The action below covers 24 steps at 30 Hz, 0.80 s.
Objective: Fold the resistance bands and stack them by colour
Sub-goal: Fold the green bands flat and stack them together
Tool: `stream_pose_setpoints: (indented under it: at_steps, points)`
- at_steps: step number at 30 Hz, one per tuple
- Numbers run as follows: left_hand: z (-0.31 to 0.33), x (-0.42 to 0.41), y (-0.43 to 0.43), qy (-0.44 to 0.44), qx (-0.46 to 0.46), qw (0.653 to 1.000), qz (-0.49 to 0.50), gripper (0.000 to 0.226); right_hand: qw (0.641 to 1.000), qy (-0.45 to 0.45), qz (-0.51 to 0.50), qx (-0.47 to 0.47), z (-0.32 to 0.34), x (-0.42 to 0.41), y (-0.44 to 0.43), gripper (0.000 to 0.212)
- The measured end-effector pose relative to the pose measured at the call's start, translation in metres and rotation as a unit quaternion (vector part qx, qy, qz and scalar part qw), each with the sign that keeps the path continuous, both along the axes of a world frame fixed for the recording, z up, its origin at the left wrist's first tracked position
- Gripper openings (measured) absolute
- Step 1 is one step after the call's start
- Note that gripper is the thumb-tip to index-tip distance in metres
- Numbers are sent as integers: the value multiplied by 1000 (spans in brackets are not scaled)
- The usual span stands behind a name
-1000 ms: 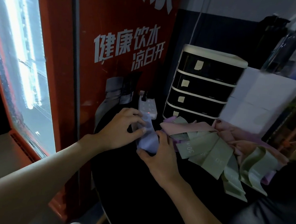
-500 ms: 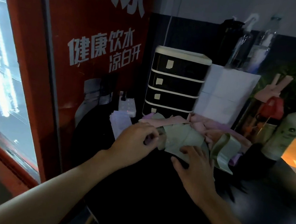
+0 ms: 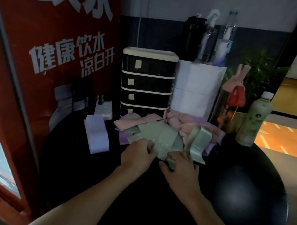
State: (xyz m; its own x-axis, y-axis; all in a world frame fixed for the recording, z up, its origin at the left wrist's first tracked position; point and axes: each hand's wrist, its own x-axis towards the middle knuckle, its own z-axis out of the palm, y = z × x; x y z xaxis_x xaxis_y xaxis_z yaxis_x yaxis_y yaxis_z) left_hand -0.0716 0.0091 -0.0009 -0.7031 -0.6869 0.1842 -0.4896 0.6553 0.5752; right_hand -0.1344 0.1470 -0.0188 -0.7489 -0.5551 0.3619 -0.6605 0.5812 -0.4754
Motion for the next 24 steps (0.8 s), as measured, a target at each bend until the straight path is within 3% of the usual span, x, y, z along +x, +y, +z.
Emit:
stream_pose_setpoints:
  at_steps: [11,16,19,24]
  points:
    - [25,10,11,227,85,967,-76,9,998,-43,0,-49,4,-1,0,33]
    - [49,22,7,239,19,962,-129,15,990,-76,13,-121,13,-11,4,27]
    - [63,28,-1,238,14,958,-157,19,976,-44,99,-191,41,-19,4,33]
    - [87,35,0,248,33,945,-210,20,968,-40,211,-132,86,-31,-11,45]
